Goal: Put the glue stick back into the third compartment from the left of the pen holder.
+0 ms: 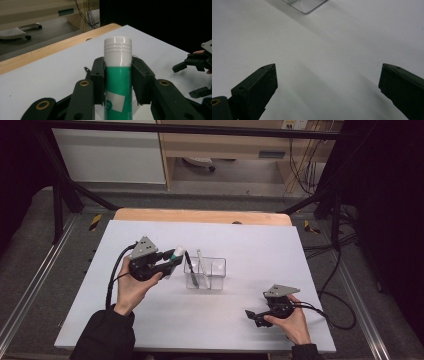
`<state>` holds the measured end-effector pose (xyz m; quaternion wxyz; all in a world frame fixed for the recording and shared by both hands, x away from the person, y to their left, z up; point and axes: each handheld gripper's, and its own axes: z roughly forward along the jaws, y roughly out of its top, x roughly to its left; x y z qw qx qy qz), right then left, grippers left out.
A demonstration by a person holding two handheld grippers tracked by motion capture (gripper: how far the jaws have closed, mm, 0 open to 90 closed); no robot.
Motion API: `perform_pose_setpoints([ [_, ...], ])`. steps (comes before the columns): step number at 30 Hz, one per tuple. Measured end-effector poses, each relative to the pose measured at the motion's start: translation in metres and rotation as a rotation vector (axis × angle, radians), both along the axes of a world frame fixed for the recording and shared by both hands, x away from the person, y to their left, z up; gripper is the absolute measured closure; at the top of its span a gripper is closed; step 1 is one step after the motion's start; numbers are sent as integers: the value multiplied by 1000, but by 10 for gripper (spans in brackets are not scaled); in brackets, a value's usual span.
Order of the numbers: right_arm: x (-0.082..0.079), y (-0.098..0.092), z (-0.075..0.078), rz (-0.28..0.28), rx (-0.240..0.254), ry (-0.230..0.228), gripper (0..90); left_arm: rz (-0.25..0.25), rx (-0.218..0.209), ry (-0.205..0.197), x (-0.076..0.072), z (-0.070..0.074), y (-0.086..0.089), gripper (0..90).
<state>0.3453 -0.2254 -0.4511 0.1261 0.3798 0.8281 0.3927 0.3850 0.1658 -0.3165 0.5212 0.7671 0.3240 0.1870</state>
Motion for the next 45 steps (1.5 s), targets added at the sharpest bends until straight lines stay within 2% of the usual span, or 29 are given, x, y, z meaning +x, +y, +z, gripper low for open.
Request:
perform_pose_setpoints([
  [19,-1,0,1,-3,2,-1,27,-58,-18,-31,8,8,-56,652],
  [45,0,-1,1,1,2,-2,27,-85,-18,0,33,-14,-120,652],
])
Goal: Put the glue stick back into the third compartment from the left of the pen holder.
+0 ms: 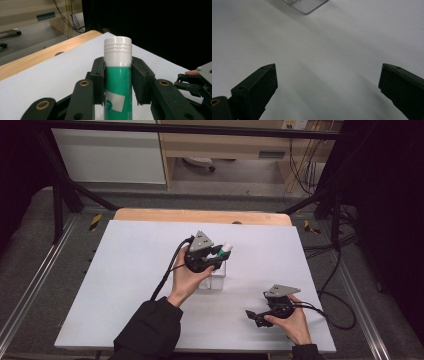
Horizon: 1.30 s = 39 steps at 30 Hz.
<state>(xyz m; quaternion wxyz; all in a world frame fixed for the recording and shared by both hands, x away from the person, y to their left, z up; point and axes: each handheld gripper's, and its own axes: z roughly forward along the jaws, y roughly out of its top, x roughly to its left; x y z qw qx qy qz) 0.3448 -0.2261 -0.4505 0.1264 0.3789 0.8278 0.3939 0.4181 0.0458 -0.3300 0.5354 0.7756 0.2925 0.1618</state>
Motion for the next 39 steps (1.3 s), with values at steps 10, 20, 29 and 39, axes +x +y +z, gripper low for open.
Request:
perform_pose_setpoints([
  [10,0,0,0,0,2,1,27,-2,14,16,9,-18,-14,652],
  [20,0,0,0,5,0,-1,27,-2,20,30,19,-37,-18,652],
  [29,0,0,-1,5,-6,0,27,17,-2,42,22,-49,-10,652],
  [39,0,0,-1,8,-7,2,28,14,-10,50,21,-54,-9,652],
])
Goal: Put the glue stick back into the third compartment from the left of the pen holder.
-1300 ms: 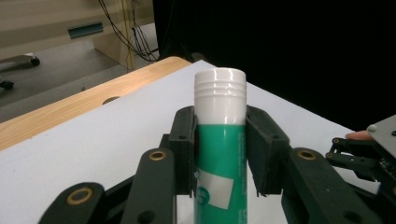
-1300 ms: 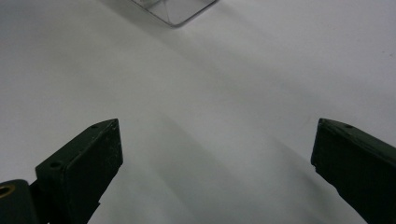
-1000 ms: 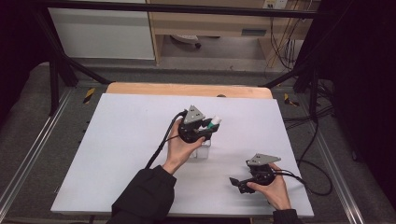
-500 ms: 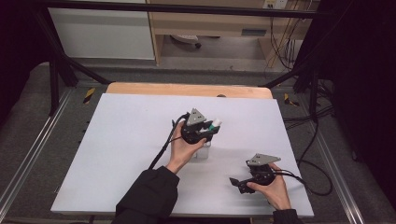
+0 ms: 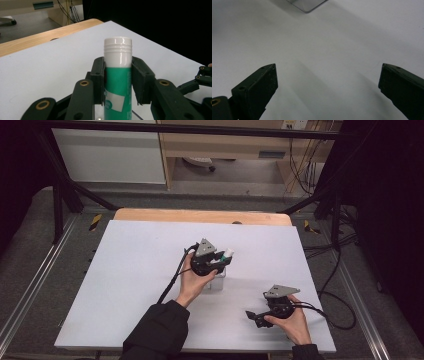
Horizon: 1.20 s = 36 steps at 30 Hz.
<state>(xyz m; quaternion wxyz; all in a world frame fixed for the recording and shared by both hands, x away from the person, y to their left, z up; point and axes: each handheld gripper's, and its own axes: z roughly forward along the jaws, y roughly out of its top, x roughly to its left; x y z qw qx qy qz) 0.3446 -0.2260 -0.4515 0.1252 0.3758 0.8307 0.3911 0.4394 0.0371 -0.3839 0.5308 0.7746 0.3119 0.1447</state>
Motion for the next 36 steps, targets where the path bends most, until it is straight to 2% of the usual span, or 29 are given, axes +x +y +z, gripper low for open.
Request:
perform_pose_setpoints([
  [4,0,0,0,2,-1,2,28,-1,-4,8,0,-2,2,652],
  [13,0,0,-1,5,-4,2,29,-3,17,21,-2,1,5,633],
  [16,0,0,-1,4,-3,5,29,0,19,18,-4,8,10,526],
  [18,0,0,-1,4,-4,7,29,2,37,15,-7,13,15,479],
  [22,0,0,-1,5,-3,5,29,-1,69,37,-12,22,25,408],
  [24,0,1,-1,4,-4,5,29,-5,77,63,-14,26,31,370],
  [36,-1,0,0,1,0,2,28,-25,144,67,-30,33,71,193],
])
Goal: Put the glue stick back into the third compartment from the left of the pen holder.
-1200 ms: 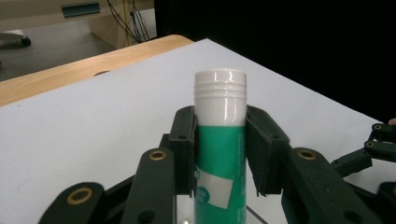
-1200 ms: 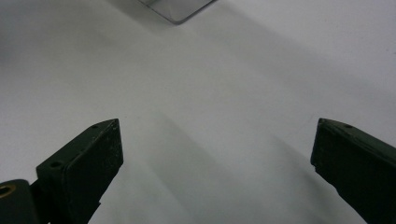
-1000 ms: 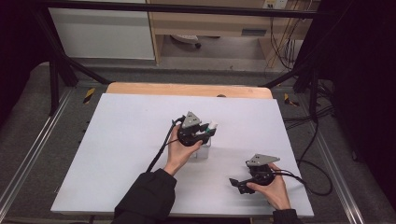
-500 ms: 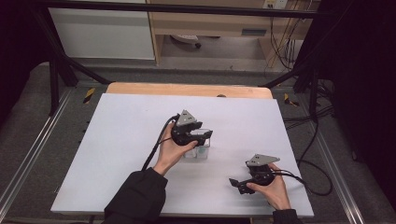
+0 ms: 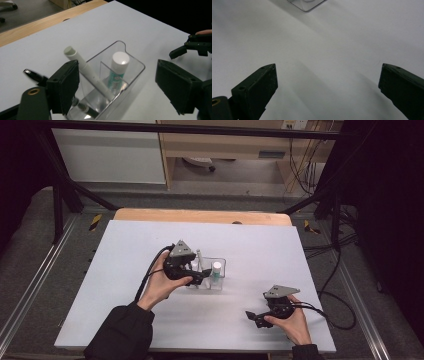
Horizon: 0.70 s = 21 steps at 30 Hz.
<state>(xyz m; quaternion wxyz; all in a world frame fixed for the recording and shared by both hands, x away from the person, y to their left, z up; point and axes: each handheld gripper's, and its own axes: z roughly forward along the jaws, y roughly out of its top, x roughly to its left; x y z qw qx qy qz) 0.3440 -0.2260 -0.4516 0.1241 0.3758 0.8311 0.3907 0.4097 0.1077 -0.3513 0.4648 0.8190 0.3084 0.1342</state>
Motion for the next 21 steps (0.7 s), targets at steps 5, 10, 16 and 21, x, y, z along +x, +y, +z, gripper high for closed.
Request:
perform_pose_setpoints([
  [5,0,0,0,-2,1,0,28,5,37,-3,-7,-3,17,155],
  [10,0,-1,0,-1,1,-1,28,18,68,13,-13,-11,34,125],
  [16,0,0,0,-4,0,2,27,28,82,40,-22,-23,55,100],
  [21,0,0,0,-5,-2,0,27,45,113,62,-29,-39,76,87],
])
